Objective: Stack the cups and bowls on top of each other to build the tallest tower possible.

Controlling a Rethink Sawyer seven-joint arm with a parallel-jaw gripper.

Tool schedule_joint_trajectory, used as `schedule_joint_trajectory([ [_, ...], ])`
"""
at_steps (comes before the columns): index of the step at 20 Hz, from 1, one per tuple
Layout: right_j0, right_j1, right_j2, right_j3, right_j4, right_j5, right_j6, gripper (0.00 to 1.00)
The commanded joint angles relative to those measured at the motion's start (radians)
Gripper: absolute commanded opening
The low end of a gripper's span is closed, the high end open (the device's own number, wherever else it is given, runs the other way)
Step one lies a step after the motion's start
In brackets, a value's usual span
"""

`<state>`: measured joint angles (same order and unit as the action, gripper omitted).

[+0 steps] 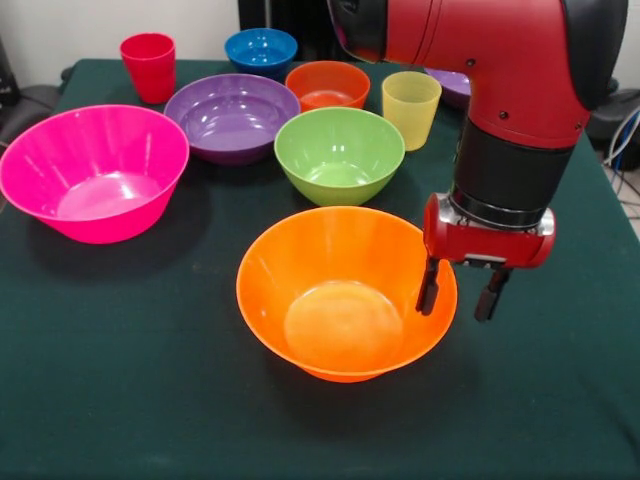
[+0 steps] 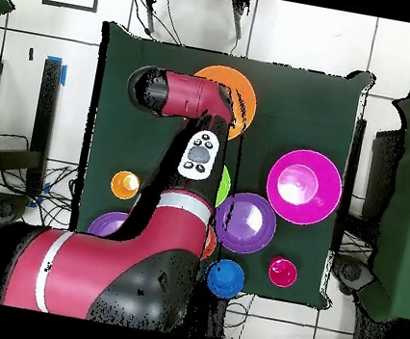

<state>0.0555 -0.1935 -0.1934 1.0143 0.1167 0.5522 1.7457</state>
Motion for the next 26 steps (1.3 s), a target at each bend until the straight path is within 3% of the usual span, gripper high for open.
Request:
schedule_joint_trajectory([
  [1,0.004,0.015,0.043,0.047,-0.008,-0.01,0.157,1.0],
  [3,0.003,0.01,0.048,0.05,-0.013,-0.015,0.144,1.0],
  [4,0.004,0.009,0.047,0.049,-0.018,-0.018,0.137,0.0],
  [17,-0.025,-0.002,0.097,0.069,-0.002,-0.02,0.108,0.0],
  [26,-0.051,-0.067,0.166,0.147,0.083,0.057,0.143,0.0],
])
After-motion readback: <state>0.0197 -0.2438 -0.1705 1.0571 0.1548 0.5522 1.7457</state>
